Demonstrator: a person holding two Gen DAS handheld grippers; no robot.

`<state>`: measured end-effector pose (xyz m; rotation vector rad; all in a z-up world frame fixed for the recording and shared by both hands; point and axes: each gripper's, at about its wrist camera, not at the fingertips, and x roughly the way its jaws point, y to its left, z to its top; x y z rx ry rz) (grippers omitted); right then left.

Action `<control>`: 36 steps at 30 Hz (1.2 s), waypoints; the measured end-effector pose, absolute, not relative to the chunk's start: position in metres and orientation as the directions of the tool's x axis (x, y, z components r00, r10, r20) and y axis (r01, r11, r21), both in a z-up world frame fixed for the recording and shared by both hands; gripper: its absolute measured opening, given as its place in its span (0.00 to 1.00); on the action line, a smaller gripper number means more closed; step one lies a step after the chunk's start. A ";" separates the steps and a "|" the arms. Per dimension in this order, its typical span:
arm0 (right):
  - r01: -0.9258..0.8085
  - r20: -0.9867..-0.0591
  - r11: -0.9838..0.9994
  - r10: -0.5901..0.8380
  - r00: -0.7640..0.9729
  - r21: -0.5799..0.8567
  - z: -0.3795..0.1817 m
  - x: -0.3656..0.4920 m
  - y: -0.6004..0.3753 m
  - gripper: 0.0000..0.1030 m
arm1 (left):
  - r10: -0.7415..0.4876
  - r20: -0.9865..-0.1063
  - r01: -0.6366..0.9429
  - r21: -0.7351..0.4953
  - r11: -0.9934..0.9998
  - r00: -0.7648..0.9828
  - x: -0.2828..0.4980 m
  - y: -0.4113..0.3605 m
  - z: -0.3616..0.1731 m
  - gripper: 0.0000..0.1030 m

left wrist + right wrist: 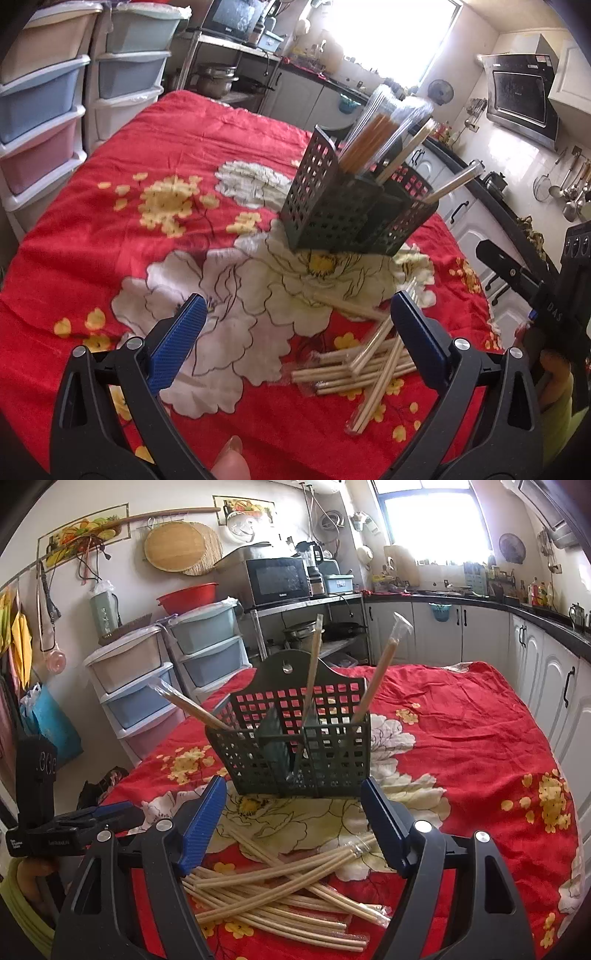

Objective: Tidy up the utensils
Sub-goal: 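Withdraw both open tools from the caddy toward the chopstick pile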

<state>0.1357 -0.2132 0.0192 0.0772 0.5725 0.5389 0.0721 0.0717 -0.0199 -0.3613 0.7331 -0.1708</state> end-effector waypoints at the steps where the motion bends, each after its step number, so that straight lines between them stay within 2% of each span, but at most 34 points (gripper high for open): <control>1: -0.461 -0.498 0.860 0.504 0.706 0.217 0.018 0.136 -0.214 0.70 | -0.280 -0.625 0.026 -0.383 0.923 0.729 0.071 0.072 -0.022 0.86; 11: -0.442 -0.536 0.870 0.486 0.690 0.220 0.002 0.135 -0.218 0.70 | -0.314 -0.653 0.021 -0.415 0.910 0.689 0.066 0.076 -0.040 0.64; 24: -0.411 -0.596 0.881 0.463 0.656 0.232 -0.023 0.135 -0.220 0.70 | -0.353 -0.683 0.026 -0.440 0.898 0.639 0.059 0.074 -0.059 0.54; 36: -0.380 -0.636 0.890 0.447 0.629 0.250 -0.040 0.143 -0.221 0.70 | -0.407 -0.690 0.032 -0.487 0.873 0.598 0.059 0.073 -0.073 0.30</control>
